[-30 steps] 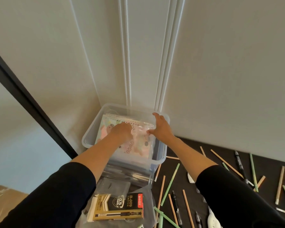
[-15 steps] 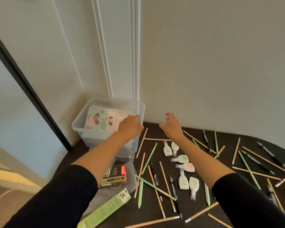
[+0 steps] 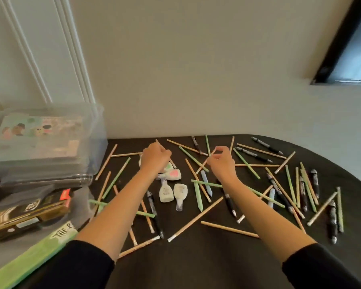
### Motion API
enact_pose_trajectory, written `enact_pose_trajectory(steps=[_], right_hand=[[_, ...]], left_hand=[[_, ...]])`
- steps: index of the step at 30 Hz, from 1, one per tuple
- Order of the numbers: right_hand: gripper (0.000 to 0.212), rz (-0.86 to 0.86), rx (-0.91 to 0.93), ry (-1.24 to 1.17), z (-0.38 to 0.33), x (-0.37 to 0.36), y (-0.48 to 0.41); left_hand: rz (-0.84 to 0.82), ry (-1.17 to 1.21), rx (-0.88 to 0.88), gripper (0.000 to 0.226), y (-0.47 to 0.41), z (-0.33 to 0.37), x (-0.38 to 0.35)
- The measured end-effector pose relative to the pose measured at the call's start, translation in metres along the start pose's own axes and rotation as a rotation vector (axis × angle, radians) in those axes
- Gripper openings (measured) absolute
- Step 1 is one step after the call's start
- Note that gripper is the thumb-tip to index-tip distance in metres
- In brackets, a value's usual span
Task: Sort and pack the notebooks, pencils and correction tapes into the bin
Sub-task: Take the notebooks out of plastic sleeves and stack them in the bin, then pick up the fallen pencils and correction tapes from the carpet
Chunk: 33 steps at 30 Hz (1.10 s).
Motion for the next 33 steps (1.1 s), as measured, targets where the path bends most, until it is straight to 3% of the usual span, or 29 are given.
enact_pose_trajectory(steps=[8,14,23,26,33], right_hand=[[0.026,0.115,0.085,-0.182,0.043,0.135,0.042],[0.015,0.414,0.144,-0.378,0.070,0.279,0.086],[0.021,0.910,0.117,-0.664,0.170,0.481,0.160],[0.020,0.982,0.045,-0.732,0.206,0.503,0.164],[0.019,1.206,-0.298,-0.853,0.376,0.540,0.202]], left_hand=[[-0.023,0.276,-0.084,0.027,0.077,0.075,-0.111],[-0.129,0.331,-0.309,0.018,0.156,0.185,-0.176],[-0.465,0.270,-0.626,0.016,0.318,0.327,-0.336],[-0.568,0.274,-0.642,0.014,0.343,0.331,-0.375],[-0.847,-0.041,-0.529,0.019,0.377,0.281,-0.533]])
Point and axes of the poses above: each hand's wrist, its own y-axis away from the middle knuckle, its own x-axis out of the back of the hand, z = x × y, the point moved 5 cm from there along -y, towards the middle knuckle, and after that the axes turned 14 degrees about -y, right-handed, at the moved point
